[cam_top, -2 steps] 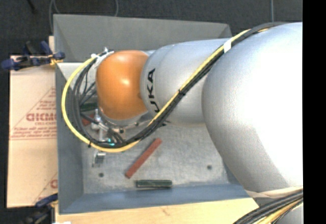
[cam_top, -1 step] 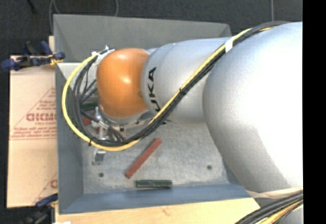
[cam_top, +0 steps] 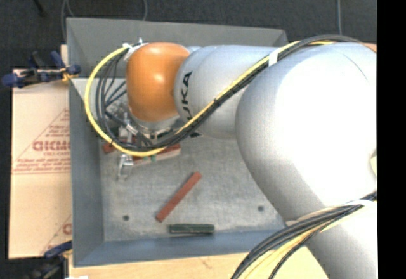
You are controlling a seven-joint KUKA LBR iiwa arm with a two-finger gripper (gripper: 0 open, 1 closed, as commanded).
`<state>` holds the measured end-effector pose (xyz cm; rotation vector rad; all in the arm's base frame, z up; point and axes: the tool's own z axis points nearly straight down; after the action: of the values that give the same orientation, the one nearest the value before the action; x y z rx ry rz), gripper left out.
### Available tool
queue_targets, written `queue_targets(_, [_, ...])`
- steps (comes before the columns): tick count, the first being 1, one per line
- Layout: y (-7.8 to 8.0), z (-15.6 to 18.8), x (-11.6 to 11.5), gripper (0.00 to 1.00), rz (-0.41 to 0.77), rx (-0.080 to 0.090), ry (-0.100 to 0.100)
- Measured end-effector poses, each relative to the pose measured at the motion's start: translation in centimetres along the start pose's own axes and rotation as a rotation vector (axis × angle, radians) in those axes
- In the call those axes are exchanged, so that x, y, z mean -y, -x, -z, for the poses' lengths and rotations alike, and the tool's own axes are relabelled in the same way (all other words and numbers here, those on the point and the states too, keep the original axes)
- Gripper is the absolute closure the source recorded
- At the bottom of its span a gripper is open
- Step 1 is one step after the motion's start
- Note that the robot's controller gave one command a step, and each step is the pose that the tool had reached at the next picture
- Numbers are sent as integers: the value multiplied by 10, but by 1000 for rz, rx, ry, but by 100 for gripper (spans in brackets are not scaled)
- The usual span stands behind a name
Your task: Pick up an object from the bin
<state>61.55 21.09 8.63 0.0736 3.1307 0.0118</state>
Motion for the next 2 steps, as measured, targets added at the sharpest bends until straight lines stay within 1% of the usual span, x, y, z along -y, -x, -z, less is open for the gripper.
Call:
queue_targets(1, [20,-8,1,0,1,-10,-1])
queue_targets(2, [17,-9,1,0,-35,-11,0])
